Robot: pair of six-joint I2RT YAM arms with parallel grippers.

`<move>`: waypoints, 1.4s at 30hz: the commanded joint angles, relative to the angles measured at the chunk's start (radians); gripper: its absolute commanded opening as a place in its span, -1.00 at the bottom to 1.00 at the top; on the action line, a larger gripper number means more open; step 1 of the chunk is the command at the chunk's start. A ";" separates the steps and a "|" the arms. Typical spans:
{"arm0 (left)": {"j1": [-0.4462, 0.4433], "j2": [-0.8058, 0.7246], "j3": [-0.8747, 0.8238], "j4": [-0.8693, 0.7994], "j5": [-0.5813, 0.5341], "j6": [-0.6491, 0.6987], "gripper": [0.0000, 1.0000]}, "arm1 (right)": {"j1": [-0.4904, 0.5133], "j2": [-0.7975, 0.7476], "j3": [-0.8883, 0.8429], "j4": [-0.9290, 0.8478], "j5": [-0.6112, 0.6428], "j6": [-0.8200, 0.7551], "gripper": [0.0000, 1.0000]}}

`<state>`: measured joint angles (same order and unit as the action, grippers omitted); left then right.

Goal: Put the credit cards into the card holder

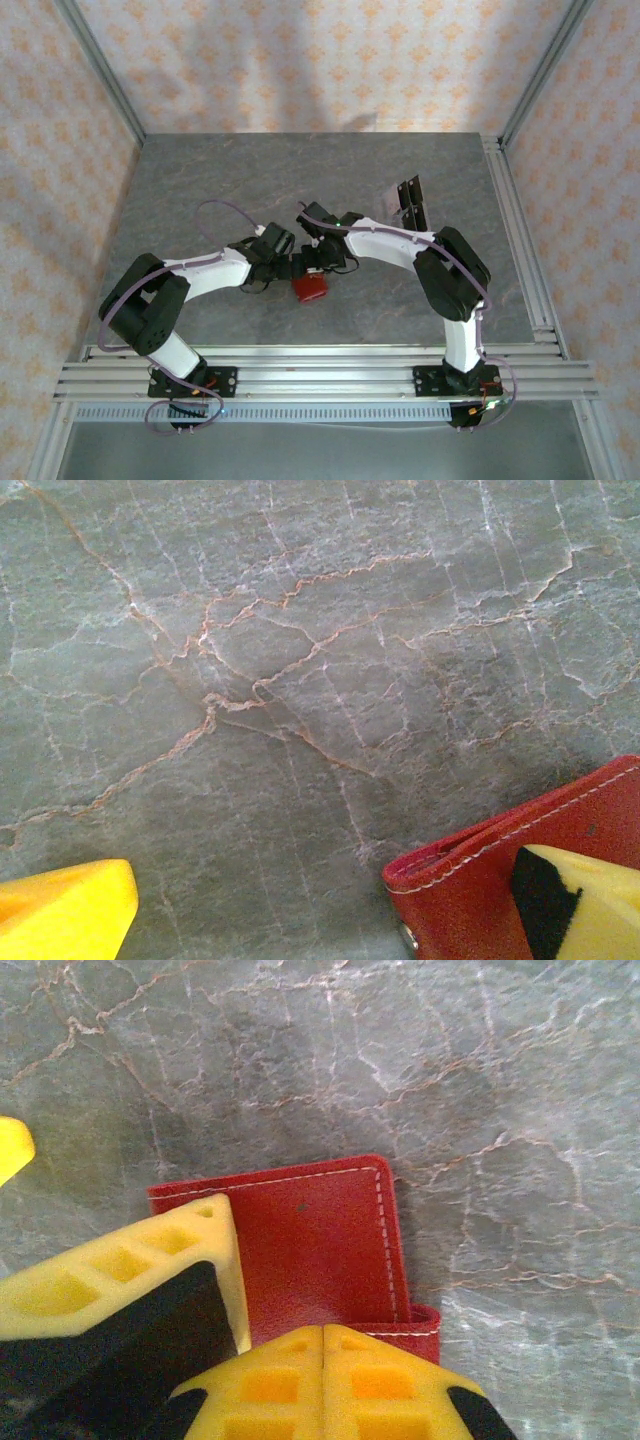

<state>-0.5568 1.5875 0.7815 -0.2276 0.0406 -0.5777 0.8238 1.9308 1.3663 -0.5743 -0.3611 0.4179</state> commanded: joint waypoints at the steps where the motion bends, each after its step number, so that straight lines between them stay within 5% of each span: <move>1: -0.006 0.035 -0.031 0.007 0.011 -0.012 0.96 | -0.005 -0.022 -0.021 0.043 -0.033 0.034 -1.00; 20: -0.008 0.022 -0.026 -0.004 0.001 -0.030 0.95 | -0.017 0.008 -0.077 0.091 -0.049 0.064 -1.00; 32: 0.001 -0.106 0.057 -0.228 -0.184 -0.143 0.98 | -0.018 0.014 -0.099 0.077 -0.042 0.055 -1.00; 42: 0.000 -0.045 0.022 -0.164 -0.108 -0.107 0.98 | -0.018 0.013 -0.118 0.056 -0.033 0.041 -1.00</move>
<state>-0.5568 1.5154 0.8230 -0.3973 -0.0719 -0.6899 0.8078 1.9308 1.2907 -0.4580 -0.4202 0.4709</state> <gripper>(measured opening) 0.990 0.040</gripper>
